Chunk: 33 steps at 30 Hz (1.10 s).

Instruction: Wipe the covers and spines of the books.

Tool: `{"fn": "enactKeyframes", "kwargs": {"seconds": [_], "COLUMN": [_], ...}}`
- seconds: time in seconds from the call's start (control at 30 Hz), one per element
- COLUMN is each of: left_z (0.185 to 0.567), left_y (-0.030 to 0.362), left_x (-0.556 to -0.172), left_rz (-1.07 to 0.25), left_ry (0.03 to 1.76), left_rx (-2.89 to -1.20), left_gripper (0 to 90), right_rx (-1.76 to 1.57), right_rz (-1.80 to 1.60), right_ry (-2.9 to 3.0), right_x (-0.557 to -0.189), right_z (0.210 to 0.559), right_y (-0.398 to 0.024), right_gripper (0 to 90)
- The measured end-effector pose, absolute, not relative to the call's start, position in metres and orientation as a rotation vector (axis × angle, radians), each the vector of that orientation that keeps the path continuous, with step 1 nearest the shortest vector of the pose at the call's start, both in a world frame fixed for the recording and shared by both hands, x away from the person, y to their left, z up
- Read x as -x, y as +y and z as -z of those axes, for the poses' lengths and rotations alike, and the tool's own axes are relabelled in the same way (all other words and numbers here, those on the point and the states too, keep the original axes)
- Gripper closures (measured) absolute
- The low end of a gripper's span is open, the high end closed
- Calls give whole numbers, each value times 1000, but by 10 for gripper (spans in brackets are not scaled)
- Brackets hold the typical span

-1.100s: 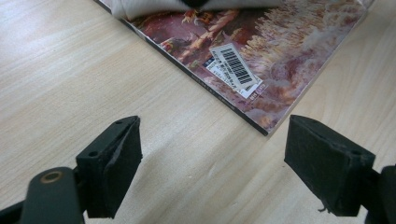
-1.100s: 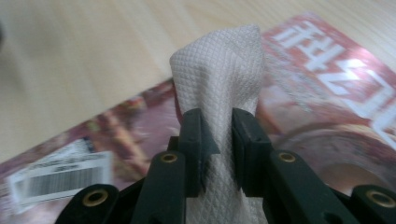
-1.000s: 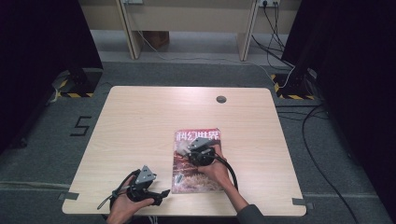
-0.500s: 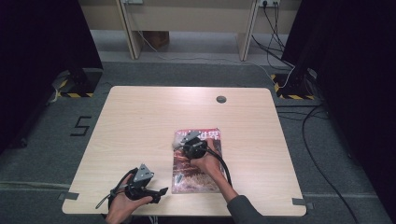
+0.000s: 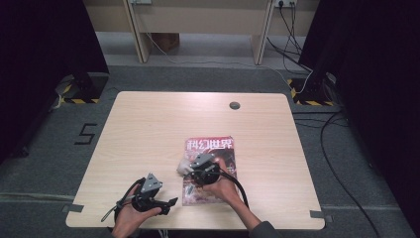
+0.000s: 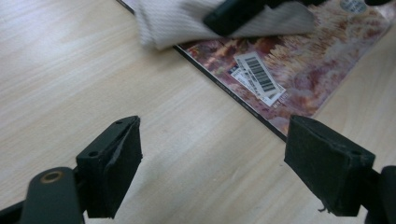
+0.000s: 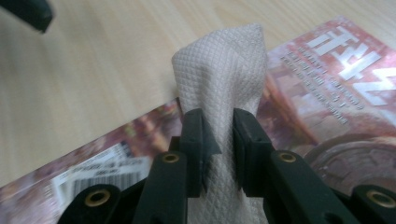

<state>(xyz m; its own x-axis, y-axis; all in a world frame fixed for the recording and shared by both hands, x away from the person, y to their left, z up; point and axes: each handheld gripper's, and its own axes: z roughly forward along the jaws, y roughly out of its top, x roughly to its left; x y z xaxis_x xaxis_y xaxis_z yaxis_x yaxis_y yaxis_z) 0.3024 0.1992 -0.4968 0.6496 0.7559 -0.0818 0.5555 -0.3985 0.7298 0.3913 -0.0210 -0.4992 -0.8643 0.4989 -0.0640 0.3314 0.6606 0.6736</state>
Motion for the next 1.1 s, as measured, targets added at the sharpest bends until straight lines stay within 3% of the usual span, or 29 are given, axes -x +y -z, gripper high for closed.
{"fn": "enactKeyframes", "kwargs": {"seconds": [0.33, 1.1], "left_z": [494, 485], "left_y": [201, 225], "left_x": [-303, -314], "left_rz": [-354, -412], "left_ry": [1016, 1119], "left_rx": [-2093, -1953], "left_gripper": [183, 150], "right_rx": [-692, -538], "right_rz": [-1024, -1062], "right_ry": [2631, 2710], "right_x": [-378, -327], "right_z": [500, 500], "right_y": [-36, -27], "right_gripper": [759, 758]}}
